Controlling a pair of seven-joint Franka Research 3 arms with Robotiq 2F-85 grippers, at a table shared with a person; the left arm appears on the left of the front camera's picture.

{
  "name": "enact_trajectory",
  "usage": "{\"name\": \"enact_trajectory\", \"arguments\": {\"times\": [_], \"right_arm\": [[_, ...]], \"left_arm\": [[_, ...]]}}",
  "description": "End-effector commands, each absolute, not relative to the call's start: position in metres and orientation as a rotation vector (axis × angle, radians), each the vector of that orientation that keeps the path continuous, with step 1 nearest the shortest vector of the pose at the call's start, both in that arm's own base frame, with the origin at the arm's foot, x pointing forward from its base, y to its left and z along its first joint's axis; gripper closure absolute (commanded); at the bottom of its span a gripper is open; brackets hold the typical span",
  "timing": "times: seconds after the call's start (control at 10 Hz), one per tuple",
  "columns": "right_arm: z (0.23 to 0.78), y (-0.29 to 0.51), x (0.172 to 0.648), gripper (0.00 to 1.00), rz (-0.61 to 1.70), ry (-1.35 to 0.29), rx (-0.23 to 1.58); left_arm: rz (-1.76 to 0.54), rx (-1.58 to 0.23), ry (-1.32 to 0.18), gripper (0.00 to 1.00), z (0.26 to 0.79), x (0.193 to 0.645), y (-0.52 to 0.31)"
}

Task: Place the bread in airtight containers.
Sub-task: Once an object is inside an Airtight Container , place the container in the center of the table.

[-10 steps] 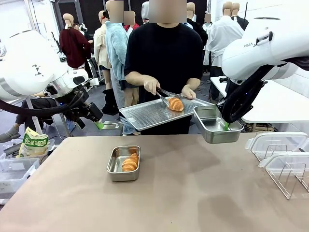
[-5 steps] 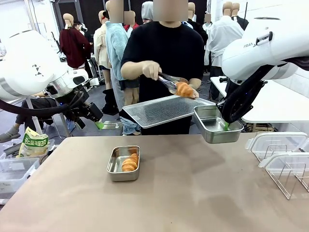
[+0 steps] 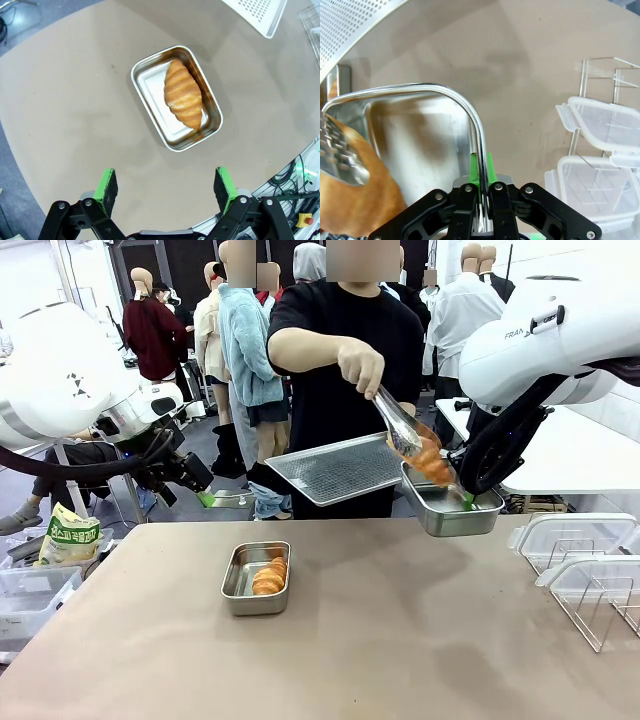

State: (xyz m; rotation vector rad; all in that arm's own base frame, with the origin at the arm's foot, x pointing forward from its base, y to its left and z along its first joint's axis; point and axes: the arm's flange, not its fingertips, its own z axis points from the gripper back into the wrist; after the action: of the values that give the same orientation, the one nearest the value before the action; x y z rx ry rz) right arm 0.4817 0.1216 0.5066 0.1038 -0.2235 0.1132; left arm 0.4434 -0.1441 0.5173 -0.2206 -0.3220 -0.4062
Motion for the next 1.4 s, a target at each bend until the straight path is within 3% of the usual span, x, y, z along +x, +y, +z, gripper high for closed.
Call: {"name": "enact_trajectory", "arguments": {"times": [0.0, 1.3], "right_arm": [[0.5084, 0.1219, 0.4821, 1.00, 0.111, -0.226, 0.105], [0.5084, 0.1219, 0.4821, 1.00, 0.111, -0.226, 0.105]], "left_arm": [[-0.406, -0.222, -0.325, 0.00, 0.5189, 0.4453, -0.1444], [-0.406, -0.222, -0.325, 0.00, 0.5189, 0.4453, -0.1444]]}}
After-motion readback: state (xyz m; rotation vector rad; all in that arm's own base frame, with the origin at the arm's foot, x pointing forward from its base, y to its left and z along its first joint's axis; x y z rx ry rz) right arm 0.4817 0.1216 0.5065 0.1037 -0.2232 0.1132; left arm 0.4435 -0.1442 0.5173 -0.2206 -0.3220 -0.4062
